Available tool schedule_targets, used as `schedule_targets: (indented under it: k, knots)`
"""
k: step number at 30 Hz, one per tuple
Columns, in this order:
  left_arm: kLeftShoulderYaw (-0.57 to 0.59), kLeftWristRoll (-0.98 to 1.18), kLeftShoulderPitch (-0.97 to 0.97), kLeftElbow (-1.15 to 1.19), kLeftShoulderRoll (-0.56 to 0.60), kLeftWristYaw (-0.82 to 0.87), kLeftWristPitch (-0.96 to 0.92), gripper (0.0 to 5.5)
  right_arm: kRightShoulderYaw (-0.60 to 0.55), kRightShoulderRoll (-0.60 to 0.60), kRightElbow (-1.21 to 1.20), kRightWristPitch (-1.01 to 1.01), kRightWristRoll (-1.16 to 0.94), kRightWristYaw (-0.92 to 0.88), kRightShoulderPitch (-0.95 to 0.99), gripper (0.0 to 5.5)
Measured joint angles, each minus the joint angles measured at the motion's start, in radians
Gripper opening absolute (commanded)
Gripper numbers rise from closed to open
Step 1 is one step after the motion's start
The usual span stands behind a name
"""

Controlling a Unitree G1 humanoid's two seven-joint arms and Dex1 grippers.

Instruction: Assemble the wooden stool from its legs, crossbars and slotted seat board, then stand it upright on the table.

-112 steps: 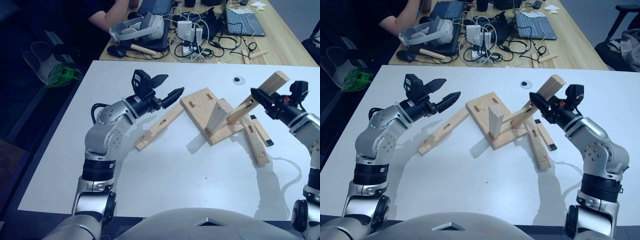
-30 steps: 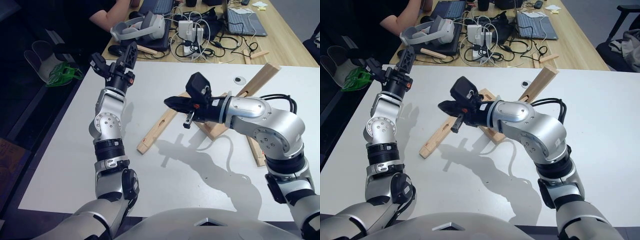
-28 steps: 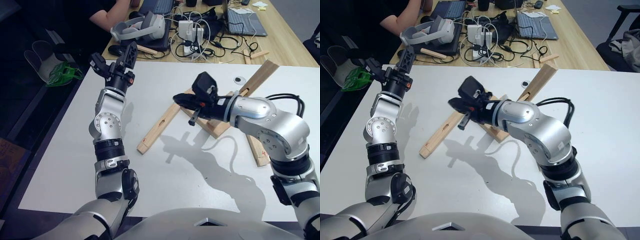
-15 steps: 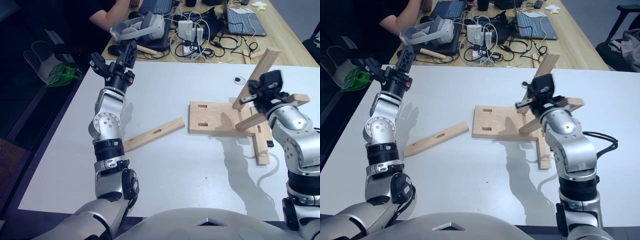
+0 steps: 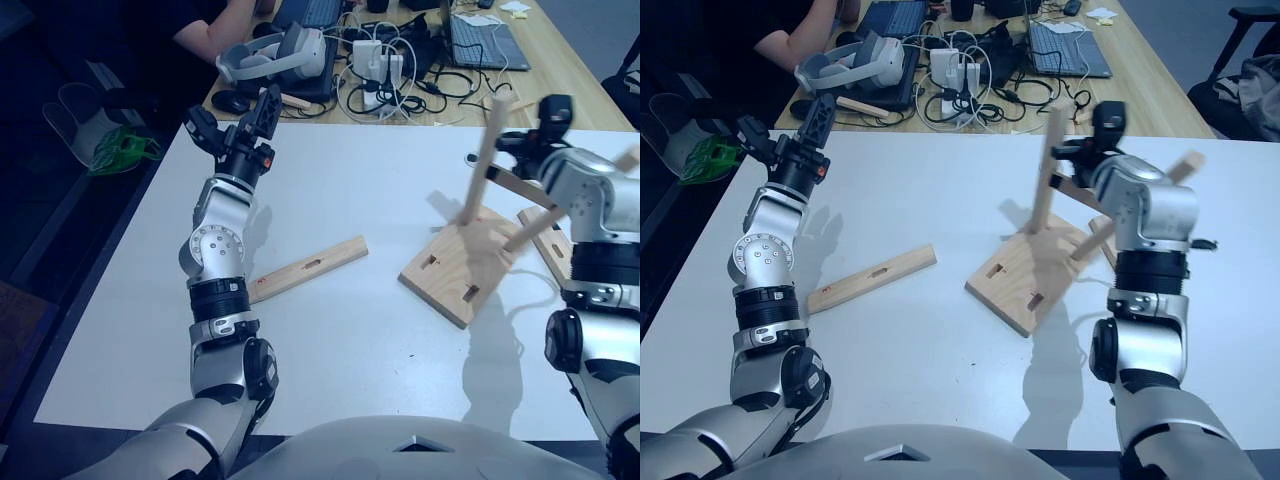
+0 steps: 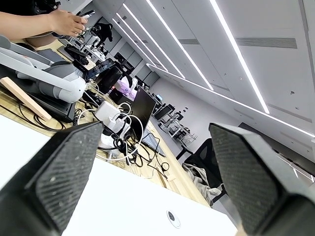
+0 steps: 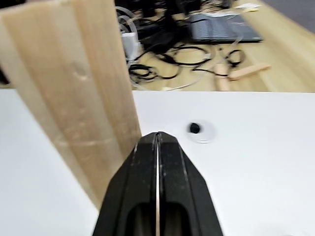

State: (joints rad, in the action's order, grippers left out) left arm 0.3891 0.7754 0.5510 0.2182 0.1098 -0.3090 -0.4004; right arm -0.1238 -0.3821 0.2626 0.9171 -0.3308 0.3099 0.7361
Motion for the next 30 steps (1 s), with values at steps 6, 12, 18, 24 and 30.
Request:
schedule_targets:
  k: [6, 12, 18, 24, 30]
  knots:
    - [-0.011, -0.001, 0.0, -0.001, -0.001, 0.0, 0.0, 3.98, 0.076, 0.063, 0.142, -0.072, 0.013, 0.092, 0.062, 0.02]
    - [-0.014, 0.001, 0.0, -0.008, -0.001, 0.002, -0.003, 3.98, 0.066, 0.103, -0.026, -0.159, -0.028, 0.144, 0.062, 0.02]
    - [-0.009, 0.002, 0.0, -0.012, -0.002, 0.007, -0.007, 3.98, -0.007, 0.088, -0.29, -0.361, -0.003, 0.086, 0.051, 0.02]
    - [0.004, 0.011, -0.023, -0.053, -0.007, 0.017, -0.008, 3.98, -0.185, -0.035, -0.527, -0.519, 0.194, -0.087, -0.264, 1.09]
    - [0.018, 0.033, -0.069, -0.119, -0.013, 0.046, -0.022, 3.98, -0.451, -0.031, -0.361, -0.643, 0.359, -0.22, -0.91, 2.19]
